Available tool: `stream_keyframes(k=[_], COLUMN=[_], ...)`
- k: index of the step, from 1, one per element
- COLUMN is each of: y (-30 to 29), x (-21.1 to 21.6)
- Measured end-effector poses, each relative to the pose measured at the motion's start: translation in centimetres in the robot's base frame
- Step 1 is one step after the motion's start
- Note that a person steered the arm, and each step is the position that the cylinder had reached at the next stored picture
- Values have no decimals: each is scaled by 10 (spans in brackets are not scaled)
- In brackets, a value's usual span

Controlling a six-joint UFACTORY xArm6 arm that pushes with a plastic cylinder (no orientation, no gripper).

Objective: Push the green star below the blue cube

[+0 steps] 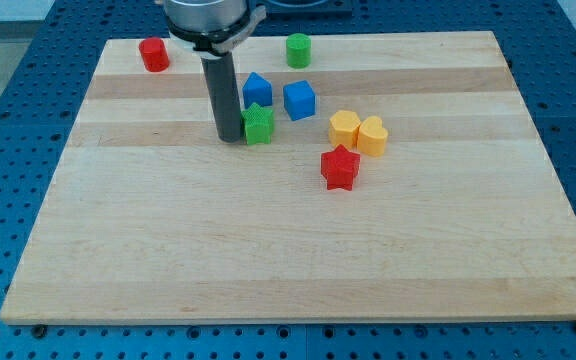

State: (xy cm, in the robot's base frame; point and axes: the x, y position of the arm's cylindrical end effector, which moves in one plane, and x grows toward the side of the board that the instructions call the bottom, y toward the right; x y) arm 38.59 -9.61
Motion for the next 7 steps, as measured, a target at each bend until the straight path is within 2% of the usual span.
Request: stream_keyframes(k=[1, 3, 6, 7], y=[-6, 21, 34, 53], x=[-13, -13, 12, -1])
